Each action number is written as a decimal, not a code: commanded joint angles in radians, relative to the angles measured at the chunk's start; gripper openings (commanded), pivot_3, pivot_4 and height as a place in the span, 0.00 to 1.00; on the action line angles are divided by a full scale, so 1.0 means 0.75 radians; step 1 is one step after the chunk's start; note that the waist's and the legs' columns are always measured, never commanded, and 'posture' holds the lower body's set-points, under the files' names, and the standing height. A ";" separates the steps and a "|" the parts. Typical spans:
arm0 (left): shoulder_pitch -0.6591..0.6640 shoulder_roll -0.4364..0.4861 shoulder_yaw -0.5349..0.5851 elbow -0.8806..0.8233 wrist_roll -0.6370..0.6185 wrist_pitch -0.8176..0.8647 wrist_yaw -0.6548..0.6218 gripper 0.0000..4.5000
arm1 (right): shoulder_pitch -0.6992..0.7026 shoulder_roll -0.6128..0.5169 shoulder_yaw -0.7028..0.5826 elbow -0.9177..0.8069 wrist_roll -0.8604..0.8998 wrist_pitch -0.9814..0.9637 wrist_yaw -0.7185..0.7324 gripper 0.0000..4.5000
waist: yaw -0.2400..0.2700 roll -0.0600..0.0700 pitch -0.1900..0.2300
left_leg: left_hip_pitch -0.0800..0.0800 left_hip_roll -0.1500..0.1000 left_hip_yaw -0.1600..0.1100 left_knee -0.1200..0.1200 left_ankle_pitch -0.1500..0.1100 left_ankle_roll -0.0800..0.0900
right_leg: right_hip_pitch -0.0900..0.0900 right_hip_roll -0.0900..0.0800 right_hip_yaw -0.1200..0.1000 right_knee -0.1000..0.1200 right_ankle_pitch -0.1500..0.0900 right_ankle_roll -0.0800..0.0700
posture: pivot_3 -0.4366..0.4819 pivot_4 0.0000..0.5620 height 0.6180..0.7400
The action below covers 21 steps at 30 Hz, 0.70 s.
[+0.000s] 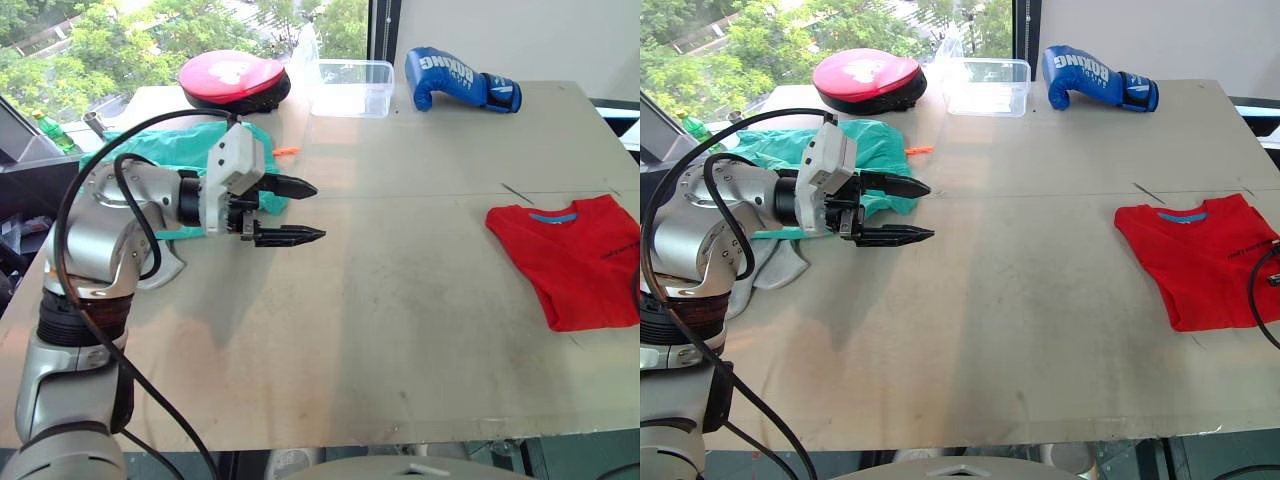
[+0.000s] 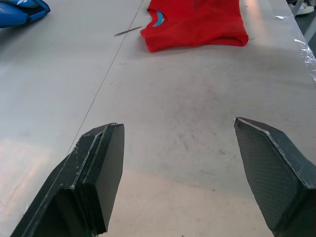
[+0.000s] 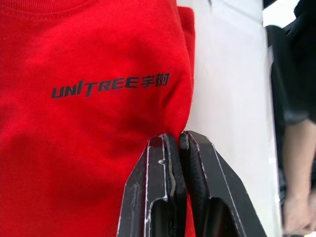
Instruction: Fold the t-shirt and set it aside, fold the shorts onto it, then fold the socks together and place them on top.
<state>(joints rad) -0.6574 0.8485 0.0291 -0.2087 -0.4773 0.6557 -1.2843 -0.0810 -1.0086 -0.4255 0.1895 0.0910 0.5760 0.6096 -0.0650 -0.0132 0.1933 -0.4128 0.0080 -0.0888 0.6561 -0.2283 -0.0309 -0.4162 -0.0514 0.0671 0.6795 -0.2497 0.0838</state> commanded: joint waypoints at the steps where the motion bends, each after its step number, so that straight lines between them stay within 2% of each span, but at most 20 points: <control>1: 0.012 0.038 0.016 -0.006 -0.011 -0.029 -0.005 0.84 | 0.014 -0.019 -0.024 -0.025 -0.025 -0.047 -0.029 0.28 | 0.000 0.000 0.000 | 0.000 0.000 0.000 0.000 0.000 0.000 | 0.000 0.000 0.000 0.000 0.000 0.000 | 0.48 0.27 0.93; 3: 0.024 0.053 0.020 -0.002 -0.008 -0.035 -0.001 0.84 | 0.029 -0.017 -0.035 -0.045 -0.030 -0.061 -0.039 0.51 | 0.000 0.000 0.000 | 0.000 0.000 0.000 0.000 0.000 0.000 | 0.000 0.000 0.000 0.000 0.000 0.000 | 0.48 0.27 0.93; 5: 0.038 0.070 0.029 0.003 -0.007 -0.034 0.004 0.84 | 0.045 -0.017 -0.053 -0.065 -0.028 -0.063 -0.042 0.67 | 0.000 0.000 0.000 | 0.000 0.000 0.000 0.000 0.000 0.000 | 0.000 0.000 0.000 0.000 0.000 0.000 | 0.48 0.27 0.93; 6: 0.047 0.078 0.036 0.005 -0.007 -0.037 0.007 0.84 | 0.059 -0.020 -0.060 -0.076 -0.032 -0.074 -0.045 0.71 | 0.000 0.000 0.000 | 0.000 0.000 0.000 -0.001 0.000 0.000 | 0.000 0.000 0.000 0.000 0.000 0.000 | 0.48 0.27 0.93; 7: 0.050 0.083 0.037 0.009 -0.006 -0.039 0.010 0.84 | 0.065 -0.024 -0.062 -0.078 -0.035 -0.084 -0.047 0.85 | 0.000 0.000 0.000 | 0.000 0.000 0.000 -0.001 0.000 0.000 | 0.000 0.000 0.000 0.000 0.000 0.000 | 0.48 0.27 0.93; 9: 0.073 0.102 0.051 0.064 0.042 -0.093 0.037 0.84 | 0.077 -0.011 -0.087 -0.144 0.004 -0.127 -0.012 0.99 | 0.001 0.000 0.000 | 0.000 0.000 0.000 -0.001 0.000 0.000 | 0.000 0.000 0.000 0.000 0.000 0.000 | 0.48 0.27 0.93; 12: 0.101 0.112 0.053 0.173 0.134 -0.210 0.103 0.84 | 0.085 0.044 -0.128 -0.299 0.144 -0.137 0.090 0.99 | -0.006 0.000 0.000 | 0.002 0.001 0.000 -0.002 0.000 0.000 | 0.000 0.000 0.000 0.000 0.000 0.000 | 0.48 0.27 0.93; 16: 0.072 0.045 0.020 0.367 0.239 -0.336 0.224 0.84 | 0.101 0.135 -0.148 -0.469 0.312 -0.116 0.184 0.99 | 0.005 0.000 0.000 | 0.003 0.001 0.000 -0.002 0.000 0.000 | 0.002 0.001 0.000 -0.001 0.000 0.000 | 0.48 0.27 0.93; 21: 0.001 -0.028 -0.040 0.700 0.410 -0.597 0.336 0.84 | 0.099 0.276 -0.168 -0.715 0.593 -0.076 0.265 0.99 | 0.027 0.000 0.000 | 0.002 0.001 -0.001 -0.002 0.000 0.000 | 0.003 0.001 -0.001 -0.002 0.000 0.000 | 0.48 0.27 0.93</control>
<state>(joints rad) -0.6238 0.8280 -0.0076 0.2629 -0.2119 0.2828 -1.0625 -0.0039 -0.8071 -0.4957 -0.2595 0.4517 0.5067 0.7871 -0.0444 -0.0131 0.1933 -0.4115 0.0086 -0.0896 0.6547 -0.2283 -0.0308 -0.4143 -0.0509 0.0661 0.6782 -0.2495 0.0838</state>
